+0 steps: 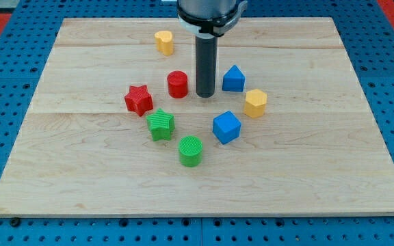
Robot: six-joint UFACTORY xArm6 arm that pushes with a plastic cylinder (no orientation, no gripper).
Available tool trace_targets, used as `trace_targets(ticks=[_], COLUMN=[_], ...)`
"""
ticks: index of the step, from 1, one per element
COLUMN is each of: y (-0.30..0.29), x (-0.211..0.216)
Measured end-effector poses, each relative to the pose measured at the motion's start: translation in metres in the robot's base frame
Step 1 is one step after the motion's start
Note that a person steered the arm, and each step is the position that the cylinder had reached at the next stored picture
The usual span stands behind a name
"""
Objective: Move the red circle towards the red star
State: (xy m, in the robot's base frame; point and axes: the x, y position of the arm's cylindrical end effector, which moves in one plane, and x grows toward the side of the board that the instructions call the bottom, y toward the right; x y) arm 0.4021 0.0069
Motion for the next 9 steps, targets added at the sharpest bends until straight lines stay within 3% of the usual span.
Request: trace_targets(ticks=[6, 9], y=[-0.042, -0.067], x=[-0.011, 0.023])
